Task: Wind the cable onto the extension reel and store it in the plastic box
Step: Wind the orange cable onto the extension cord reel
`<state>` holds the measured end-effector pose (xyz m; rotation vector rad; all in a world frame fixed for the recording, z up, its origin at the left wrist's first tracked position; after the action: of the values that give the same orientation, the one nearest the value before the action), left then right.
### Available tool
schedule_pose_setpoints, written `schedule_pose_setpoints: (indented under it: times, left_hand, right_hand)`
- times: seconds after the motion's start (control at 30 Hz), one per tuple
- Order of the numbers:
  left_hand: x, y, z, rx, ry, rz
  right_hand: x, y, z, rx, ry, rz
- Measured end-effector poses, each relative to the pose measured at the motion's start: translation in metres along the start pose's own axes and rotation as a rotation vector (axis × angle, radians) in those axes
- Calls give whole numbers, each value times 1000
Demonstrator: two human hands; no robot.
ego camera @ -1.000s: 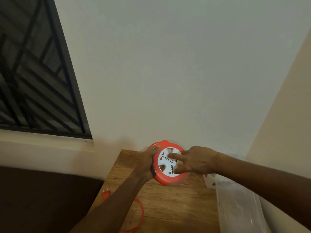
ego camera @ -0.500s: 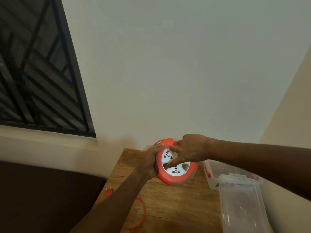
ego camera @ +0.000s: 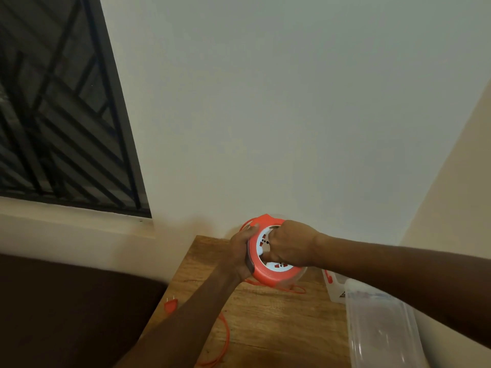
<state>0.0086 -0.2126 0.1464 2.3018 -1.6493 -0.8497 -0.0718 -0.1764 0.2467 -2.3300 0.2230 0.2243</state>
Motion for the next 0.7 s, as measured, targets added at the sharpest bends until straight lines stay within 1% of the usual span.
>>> schedule_pose_setpoints:
  times: [0.07, 0.1, 0.13, 0.17, 0.27, 0.3, 0.37, 0.43, 0.5, 0.57, 0.63, 0.7]
  left_hand:
    - [1, -1, 0, 32, 16, 2]
    - [0, -1, -1, 41, 31, -2]
    - [0, -2, -3, 37, 51, -5]
    - [1, -2, -4, 19, 65, -2]
    - [-1, 0, -10, -10, 101, 8]
    - [-2, 1, -12, -9, 116, 7]
    - [1, 0, -9, 2, 130, 9]
    - [0, -3, -8, 15, 126, -27]
    - [3, -6, -6, 8, 122, -34]
    - [5, -8, -5, 3, 107, -39]
    - [8, -9, -7, -5, 102, -36]
    - [10, -9, -9, -8, 95, -26]
  right_hand:
    - [1, 5, 0, 49, 40, -18]
    - [1, 8, 0, 88, 94, -22]
    - [0, 11, -2, 154, 195, -29]
    - [-3, 16, -9, 252, 344, -33]
    - [-19, 32, -24, 627, 847, -82]
    - [-23, 36, -26, 721, 963, -102]
    - [-27, 43, -21, 828, 1077, -104]
    - [-28, 44, -15, 830, 1084, -108]
    - [-29, 40, -14, 773, 1059, -119]
    - [-29, 32, -13, 654, 973, -148]
    - [-28, 17, -9, 489, 761, -170]
    - [-27, 6, -1, 335, 460, -195]
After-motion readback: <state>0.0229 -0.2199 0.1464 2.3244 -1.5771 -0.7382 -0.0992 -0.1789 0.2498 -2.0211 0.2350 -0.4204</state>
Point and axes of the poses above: each hand's wrist, its own x-axis towards the middle knuckle, its own y-axis out of the palm, z = x × y, the point moved 8 cm from there along x, towards the middle knuckle, and after that the axes turned 10 degrees about -z, right-handed, at the moved point
